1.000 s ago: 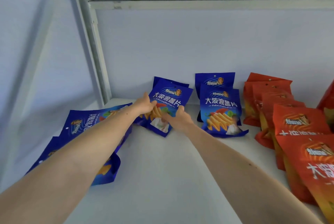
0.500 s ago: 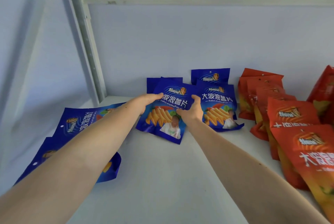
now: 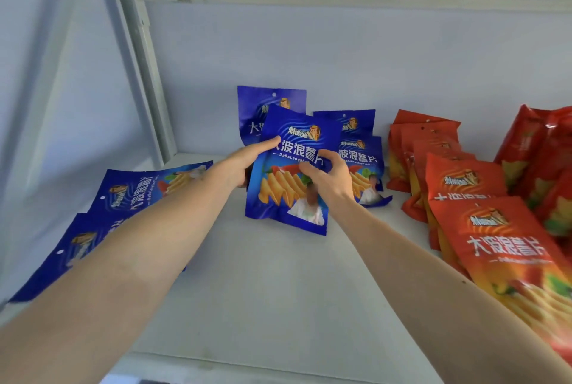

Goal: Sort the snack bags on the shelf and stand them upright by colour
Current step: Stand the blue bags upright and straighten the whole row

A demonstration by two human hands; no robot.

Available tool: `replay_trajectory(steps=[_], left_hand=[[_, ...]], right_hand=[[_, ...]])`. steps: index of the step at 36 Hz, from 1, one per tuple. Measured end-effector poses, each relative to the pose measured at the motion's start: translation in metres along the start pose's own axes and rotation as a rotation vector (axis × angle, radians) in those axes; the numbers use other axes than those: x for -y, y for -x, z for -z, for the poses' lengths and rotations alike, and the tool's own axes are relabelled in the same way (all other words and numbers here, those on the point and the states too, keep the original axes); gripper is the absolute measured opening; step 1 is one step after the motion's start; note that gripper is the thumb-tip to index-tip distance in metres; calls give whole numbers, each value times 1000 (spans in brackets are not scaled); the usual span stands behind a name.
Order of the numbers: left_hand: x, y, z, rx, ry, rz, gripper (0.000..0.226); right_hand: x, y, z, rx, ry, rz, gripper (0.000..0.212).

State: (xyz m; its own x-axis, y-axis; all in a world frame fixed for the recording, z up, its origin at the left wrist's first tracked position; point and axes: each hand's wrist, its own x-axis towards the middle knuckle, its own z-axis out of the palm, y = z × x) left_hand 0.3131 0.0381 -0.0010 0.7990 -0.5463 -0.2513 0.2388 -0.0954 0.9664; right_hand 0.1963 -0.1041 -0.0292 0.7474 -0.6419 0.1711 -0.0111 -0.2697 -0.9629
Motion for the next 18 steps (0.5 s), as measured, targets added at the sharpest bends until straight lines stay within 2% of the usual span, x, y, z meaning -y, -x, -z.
replay_trajectory(steps=[3,5,13,16,18], left_hand=[[4,13,-22,13,33,-31,39],[7,21,-36,18,41,-41,42],[24,41,-93,19,58,-13,45],[33,43,-112,22,43,6,50],[38,47,-125,24,14,28,46]], right_hand=[[2,13,14,47,121,35,93],[1,20,25,60,211,63,105],[-10,44,82,116,351,59,106],[-13,51,103,139,403,7,106],[-14,55,115,162,458,-43,106]])
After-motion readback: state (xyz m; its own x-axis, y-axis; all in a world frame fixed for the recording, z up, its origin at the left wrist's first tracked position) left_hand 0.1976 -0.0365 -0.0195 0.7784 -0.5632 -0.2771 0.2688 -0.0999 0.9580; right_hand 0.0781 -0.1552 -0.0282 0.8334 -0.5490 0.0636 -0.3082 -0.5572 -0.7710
